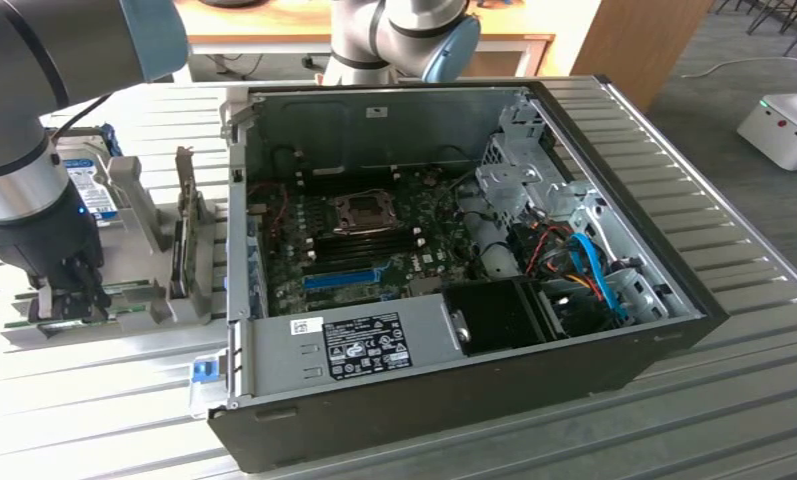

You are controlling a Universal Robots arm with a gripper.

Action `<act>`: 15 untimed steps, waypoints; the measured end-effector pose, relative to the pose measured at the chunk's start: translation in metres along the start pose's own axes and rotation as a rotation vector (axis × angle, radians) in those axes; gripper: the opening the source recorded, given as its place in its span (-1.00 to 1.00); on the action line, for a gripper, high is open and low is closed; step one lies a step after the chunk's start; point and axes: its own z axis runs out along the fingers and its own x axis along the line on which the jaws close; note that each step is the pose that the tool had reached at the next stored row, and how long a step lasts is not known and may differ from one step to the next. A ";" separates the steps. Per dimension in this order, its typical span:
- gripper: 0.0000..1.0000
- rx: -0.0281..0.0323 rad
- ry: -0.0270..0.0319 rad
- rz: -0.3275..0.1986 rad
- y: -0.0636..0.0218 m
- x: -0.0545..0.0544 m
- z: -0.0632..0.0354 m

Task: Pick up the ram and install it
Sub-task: 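Pick up the ram and move it above insertion slot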

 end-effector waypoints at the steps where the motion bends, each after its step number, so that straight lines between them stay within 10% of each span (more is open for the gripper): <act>1: -0.53 -0.0001 0.0000 0.000 0.0000 0.000 0.0001; 15: -0.53 0.0000 0.0000 0.000 -0.0001 0.000 0.0021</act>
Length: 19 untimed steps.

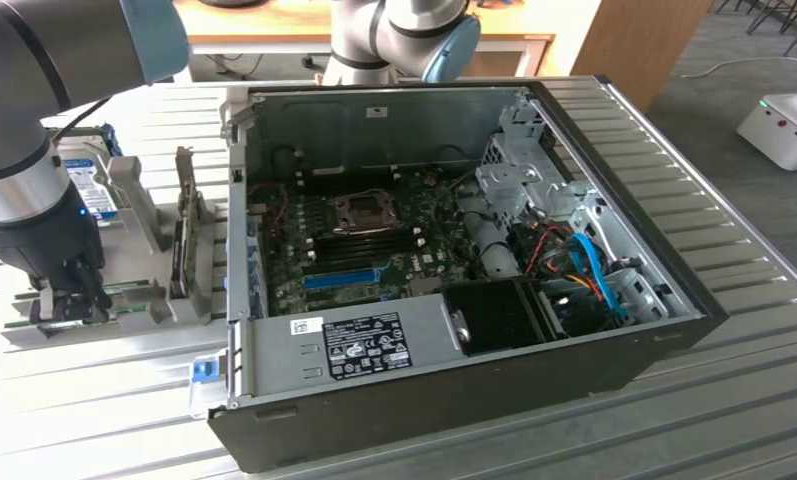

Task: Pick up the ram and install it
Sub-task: 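Pick up the ram and move it above insertion slot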

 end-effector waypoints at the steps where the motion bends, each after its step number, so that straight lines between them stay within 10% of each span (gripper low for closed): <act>1: -0.53 -0.0001 0.0000 0.000 0.0000 0.000 0.0001; 19: -0.76 0.0000 0.0000 0.000 0.0000 0.000 0.0002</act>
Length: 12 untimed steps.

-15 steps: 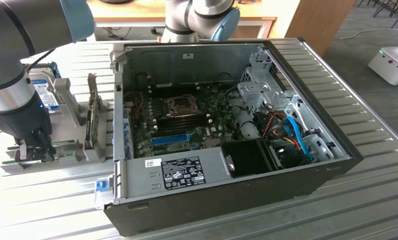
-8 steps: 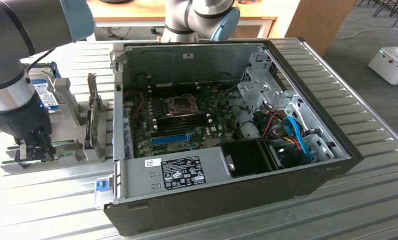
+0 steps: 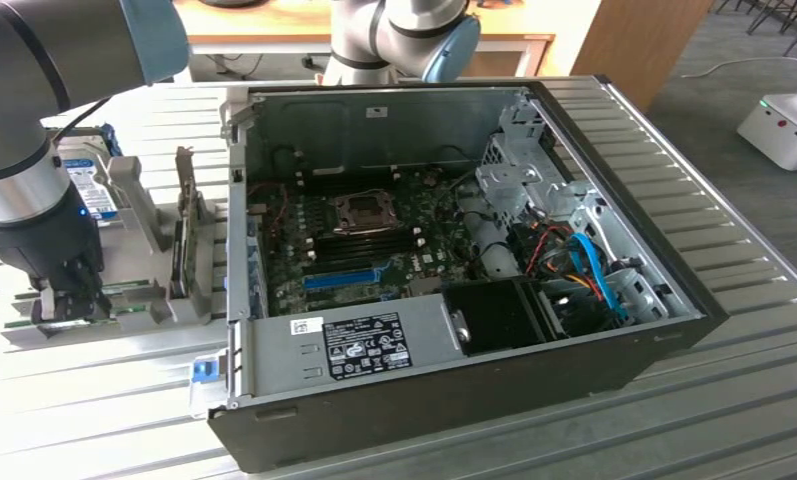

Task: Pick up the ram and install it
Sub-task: 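Pick up the ram and move it above insertion slot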

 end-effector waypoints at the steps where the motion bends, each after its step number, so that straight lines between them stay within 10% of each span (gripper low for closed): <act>1: -0.76 0.0000 0.0000 0.000 0.0000 0.000 0.0000; 12: -0.76 0.0000 0.0001 0.000 0.0000 0.000 0.0000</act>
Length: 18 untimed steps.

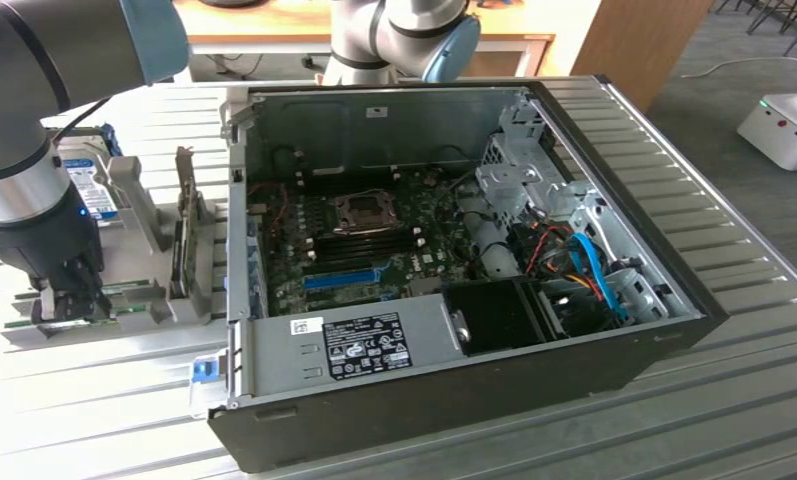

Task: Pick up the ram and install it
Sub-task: 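Pick up the ram and move it above insertion slot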

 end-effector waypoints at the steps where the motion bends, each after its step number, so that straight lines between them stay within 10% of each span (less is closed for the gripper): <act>1: -0.76 0.0003 -0.0002 0.000 0.0000 0.000 -0.0001; 18: -0.76 -0.0001 0.0009 0.002 0.0003 0.000 -0.0225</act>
